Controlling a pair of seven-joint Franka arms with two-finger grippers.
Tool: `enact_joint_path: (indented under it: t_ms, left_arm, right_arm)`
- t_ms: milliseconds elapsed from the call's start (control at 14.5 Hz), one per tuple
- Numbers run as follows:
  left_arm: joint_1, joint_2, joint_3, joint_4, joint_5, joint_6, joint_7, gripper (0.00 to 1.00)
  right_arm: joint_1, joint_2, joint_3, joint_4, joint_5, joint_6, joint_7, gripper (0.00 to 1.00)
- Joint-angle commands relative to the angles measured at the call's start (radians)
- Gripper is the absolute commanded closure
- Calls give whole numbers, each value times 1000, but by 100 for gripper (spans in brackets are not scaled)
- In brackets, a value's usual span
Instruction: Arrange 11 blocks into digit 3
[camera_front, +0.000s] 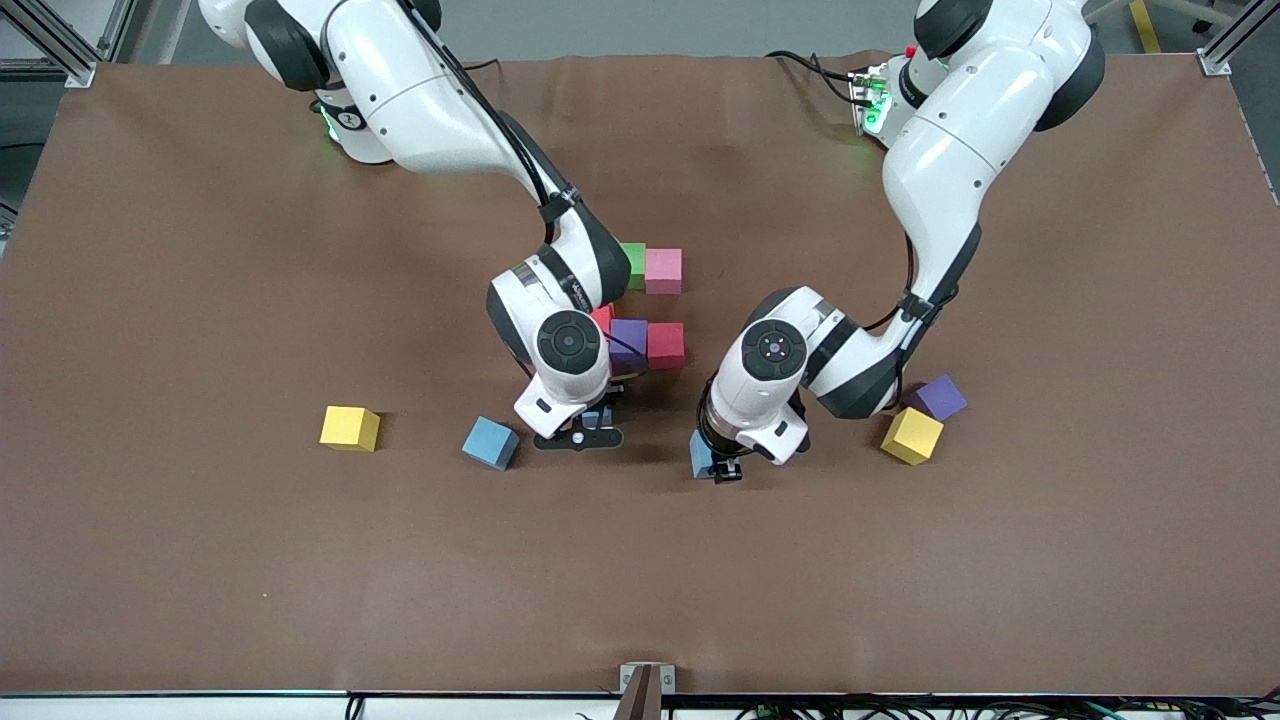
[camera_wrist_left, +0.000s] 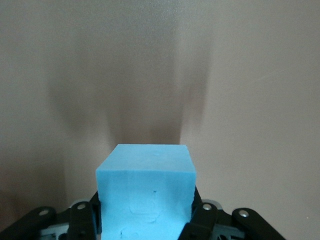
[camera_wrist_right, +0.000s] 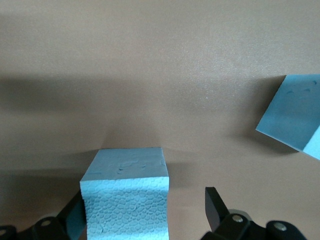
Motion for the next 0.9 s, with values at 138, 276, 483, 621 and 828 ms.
enact_joint_path:
  t_ms: [138,276,483,621,828]
  left_arm:
    - [-6,14,6,22,-10,5,-4,60]
    - [-6,14,6,21,-8,5,-4,60]
    - [-7,12,6,19,-8,5,-4,60]
    - [-19,12,6,19,-8,5,-6,60]
    - [-35,12,5,19,-10,5,-6,59]
  right_arm:
    - [0,-13,3,2,-17,-20,7,0]
    - [3,-13,4,3,-10,-20,15,0]
    - [2,-25,9,6,18,-19,52,0]
    - [-10,-30,12,6,29,-22,61,0]
    - [-47,-94,14,6,70,-62,46,0]
